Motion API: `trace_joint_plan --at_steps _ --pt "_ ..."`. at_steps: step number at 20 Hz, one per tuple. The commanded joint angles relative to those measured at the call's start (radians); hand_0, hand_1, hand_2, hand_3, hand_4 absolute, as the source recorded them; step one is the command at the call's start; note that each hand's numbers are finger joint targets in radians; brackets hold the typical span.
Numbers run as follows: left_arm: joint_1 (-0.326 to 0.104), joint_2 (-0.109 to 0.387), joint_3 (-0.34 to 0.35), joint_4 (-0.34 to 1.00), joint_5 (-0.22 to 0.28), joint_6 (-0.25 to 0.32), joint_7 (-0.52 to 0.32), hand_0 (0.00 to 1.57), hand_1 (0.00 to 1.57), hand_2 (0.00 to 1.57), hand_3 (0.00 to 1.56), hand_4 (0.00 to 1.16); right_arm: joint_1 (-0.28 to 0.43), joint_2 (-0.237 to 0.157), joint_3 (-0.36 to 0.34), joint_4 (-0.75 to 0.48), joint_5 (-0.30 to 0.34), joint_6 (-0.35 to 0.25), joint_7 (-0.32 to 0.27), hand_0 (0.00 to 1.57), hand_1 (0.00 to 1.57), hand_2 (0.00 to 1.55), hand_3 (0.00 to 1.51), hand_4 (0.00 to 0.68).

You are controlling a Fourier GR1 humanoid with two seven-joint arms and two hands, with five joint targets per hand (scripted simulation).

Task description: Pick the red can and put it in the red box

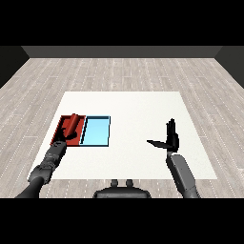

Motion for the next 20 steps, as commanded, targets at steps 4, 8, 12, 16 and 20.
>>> trace_joint_plan --at_steps 4,8,12,16,20 --pt "0.028 0.012 0.006 0.063 -0.003 -0.112 0.031 0.00 0.00 0.00 0.00 0.00 0.014 0.010 0.002 -0.032 0.008 -0.007 0.008 0.00 0.00 0.00 0.00 0.000" --pt "-0.023 0.045 -0.013 0.056 -0.026 -0.144 0.068 0.00 0.00 0.00 0.00 0.00 0.002 0.009 -0.031 0.021 -0.013 0.035 -0.034 0.00 0.00 0.00 0.00 0.000" --pt "-0.022 0.055 0.018 0.005 0.000 -0.063 -0.016 0.00 0.00 0.00 0.00 0.00 -0.001 -0.001 -0.038 -0.018 -0.029 0.056 -0.010 0.00 0.00 0.00 0.00 0.000" --pt "-0.018 0.050 0.109 -0.102 0.087 -0.128 -0.211 0.00 0.00 0.00 0.00 0.00 -0.022 -0.010 -0.047 -0.014 -0.031 0.066 -0.003 0.00 0.00 0.00 0.00 0.000" --pt "0.015 0.051 0.155 -0.207 0.145 -0.296 -0.361 0.67 0.67 0.38 0.00 0.00 0.016 0.009 -0.034 -0.042 -0.038 0.108 -0.063 0.00 0.00 0.00 0.00 0.000"
